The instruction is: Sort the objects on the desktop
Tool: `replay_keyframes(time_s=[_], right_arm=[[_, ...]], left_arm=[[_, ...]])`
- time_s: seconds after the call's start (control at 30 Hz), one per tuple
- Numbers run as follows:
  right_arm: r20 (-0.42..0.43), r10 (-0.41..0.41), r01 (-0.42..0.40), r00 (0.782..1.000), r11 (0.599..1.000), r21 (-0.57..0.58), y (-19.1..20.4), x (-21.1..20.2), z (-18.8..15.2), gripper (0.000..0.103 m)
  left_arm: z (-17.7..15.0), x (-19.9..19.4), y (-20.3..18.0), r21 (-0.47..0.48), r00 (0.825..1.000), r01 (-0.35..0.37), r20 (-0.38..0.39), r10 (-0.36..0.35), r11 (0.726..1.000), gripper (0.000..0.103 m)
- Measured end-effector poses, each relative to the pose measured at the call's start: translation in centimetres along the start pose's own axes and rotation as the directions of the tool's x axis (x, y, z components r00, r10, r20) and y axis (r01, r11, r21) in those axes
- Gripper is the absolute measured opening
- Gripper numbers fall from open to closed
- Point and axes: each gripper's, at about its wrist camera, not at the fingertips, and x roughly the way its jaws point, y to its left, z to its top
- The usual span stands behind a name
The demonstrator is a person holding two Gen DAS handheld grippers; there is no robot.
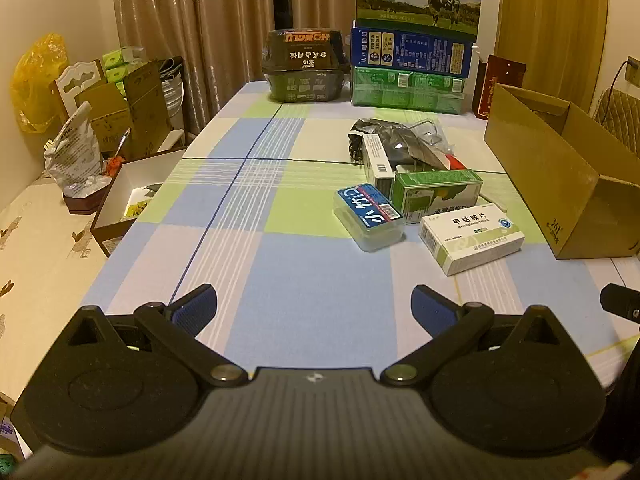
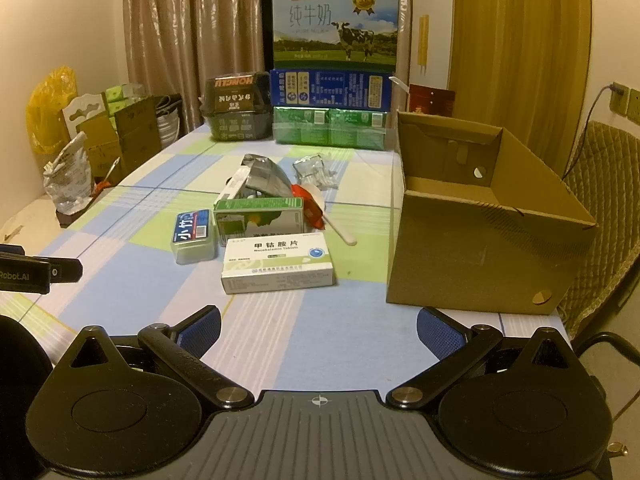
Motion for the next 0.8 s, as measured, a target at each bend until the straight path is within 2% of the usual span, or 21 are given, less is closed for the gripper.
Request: replay_keyframes(time_s=[0.8], right_arm=[[-0.006,-0.005,0.005,1.000,1.000,-0.019,0.26,0.02,-0.07,0.101]], left_arm=[[-0.30,0.21,0.22,0.006,1.000,-0.003,-0.004,0.003,1.000,0.102]])
